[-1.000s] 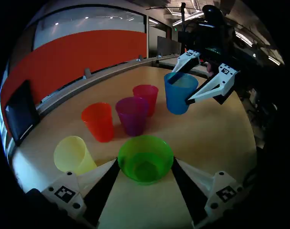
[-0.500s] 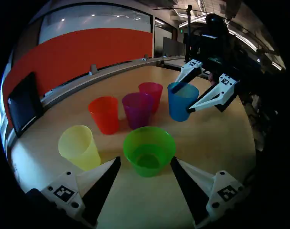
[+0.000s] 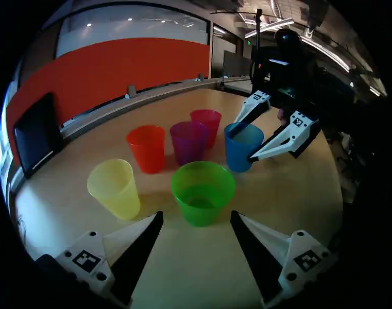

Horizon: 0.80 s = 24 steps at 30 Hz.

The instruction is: Pour water

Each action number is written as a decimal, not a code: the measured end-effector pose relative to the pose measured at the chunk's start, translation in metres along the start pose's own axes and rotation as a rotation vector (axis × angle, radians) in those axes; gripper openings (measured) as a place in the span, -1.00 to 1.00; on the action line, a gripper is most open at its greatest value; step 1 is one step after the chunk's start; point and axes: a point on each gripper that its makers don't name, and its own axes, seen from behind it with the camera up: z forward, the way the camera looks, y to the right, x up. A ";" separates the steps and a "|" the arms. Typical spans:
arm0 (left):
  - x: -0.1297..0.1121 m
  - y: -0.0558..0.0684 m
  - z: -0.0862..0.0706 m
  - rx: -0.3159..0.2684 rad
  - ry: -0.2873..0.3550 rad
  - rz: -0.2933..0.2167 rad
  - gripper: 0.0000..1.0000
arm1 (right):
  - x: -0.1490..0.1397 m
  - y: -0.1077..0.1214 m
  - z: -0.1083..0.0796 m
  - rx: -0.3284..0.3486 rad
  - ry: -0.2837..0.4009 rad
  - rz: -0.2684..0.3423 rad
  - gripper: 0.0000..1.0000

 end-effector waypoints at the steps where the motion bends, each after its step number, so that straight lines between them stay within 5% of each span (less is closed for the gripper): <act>1: 0.000 0.001 -0.001 0.000 0.001 0.000 0.95 | -0.001 0.000 0.001 0.000 -0.001 0.002 0.83; 24: 0.002 0.007 -0.011 -0.007 0.010 0.000 0.95 | -0.012 0.003 0.004 -0.014 -0.016 0.030 0.83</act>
